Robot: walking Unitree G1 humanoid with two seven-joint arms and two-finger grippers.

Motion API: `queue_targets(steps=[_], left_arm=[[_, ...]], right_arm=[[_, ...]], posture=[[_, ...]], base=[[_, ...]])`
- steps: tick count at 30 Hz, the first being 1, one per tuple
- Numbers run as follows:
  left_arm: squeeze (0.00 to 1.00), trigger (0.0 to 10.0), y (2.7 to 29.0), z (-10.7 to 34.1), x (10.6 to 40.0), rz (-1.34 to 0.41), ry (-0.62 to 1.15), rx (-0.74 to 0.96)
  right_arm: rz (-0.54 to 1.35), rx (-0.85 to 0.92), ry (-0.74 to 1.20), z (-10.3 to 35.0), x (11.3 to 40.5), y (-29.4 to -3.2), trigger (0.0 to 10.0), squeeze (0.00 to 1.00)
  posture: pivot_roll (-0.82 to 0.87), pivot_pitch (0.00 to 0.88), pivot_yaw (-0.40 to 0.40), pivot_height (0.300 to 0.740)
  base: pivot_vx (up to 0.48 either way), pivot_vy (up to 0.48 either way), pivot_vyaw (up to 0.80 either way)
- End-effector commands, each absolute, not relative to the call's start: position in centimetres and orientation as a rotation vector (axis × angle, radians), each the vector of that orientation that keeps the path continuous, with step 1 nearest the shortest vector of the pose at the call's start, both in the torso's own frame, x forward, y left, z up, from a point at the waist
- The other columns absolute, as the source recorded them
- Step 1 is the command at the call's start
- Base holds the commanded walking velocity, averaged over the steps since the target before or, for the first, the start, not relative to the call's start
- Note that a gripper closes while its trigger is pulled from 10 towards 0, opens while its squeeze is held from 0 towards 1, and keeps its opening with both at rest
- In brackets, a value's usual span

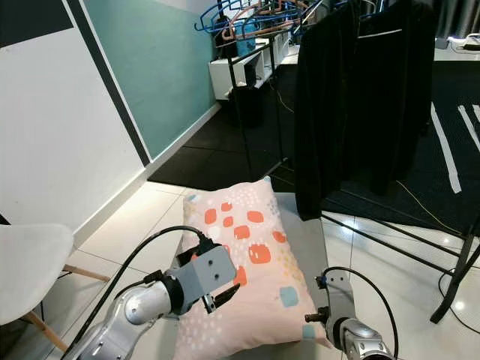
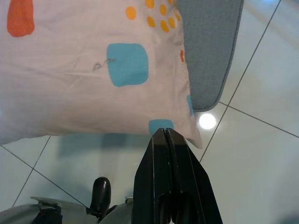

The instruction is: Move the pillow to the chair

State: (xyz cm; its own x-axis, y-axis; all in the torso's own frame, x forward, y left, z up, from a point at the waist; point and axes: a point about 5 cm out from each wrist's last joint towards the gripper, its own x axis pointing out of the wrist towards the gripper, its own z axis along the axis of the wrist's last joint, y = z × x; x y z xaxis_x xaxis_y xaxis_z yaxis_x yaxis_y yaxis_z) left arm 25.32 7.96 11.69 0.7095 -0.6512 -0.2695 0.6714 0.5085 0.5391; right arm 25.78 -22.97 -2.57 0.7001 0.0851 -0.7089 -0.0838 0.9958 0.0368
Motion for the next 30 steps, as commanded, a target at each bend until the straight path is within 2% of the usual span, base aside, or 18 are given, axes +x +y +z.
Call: queue_targets(steps=[1, 30], left_arm=[[0.00, 10.0, 8.89, 11.53, 25.46, -0.781, 0.055, 0.669], [0.00, 10.0, 8.81, 11.38, 25.46, -0.781, 0.056, 0.672]], right_arm=[[0.093, 0.026, 0.785, -2.62, 25.88, -22.51, 10.0, 0.00], [0.086, 0.026, 0.786, -2.65, 25.86, -22.55, 10.0, 0.00]], posture=[[-0.14, 0.035, 0.095, 0.740], [-0.13, 0.018, 0.097, 0.740]], base=[[0.000, 0.000, 0.00], [0.000, 0.000, 0.00]])
